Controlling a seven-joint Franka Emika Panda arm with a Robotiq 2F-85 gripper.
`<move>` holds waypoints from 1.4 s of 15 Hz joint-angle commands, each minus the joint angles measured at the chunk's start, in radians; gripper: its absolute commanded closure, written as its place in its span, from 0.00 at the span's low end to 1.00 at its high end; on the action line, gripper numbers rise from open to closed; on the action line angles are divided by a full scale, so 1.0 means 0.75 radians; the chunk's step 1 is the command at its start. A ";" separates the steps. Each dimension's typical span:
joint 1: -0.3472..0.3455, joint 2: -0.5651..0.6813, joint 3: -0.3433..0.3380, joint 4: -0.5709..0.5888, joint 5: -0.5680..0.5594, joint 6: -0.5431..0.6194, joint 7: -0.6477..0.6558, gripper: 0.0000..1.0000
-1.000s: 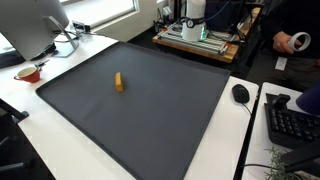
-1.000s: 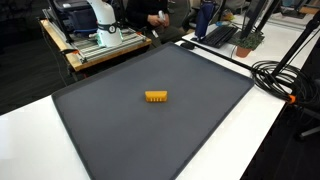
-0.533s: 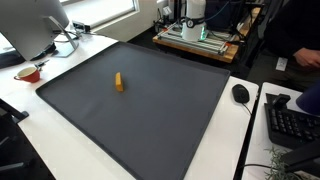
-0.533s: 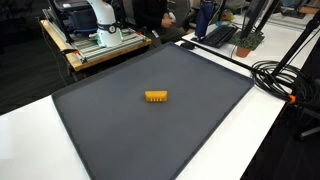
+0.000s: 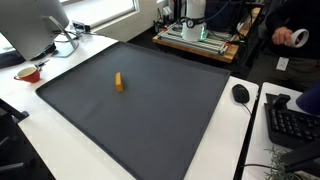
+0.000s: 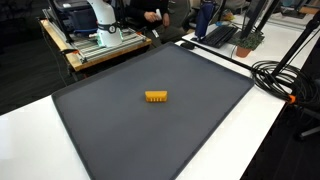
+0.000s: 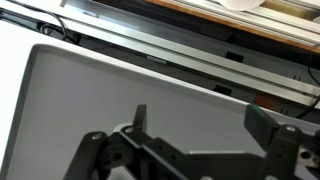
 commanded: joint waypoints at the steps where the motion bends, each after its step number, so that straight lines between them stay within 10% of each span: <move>1: 0.073 0.079 0.019 0.019 -0.030 0.074 -0.059 0.00; 11: 0.197 0.714 0.153 0.476 -0.100 0.091 -0.274 0.00; 21: 0.193 0.688 0.169 0.410 -0.082 0.152 -0.232 0.00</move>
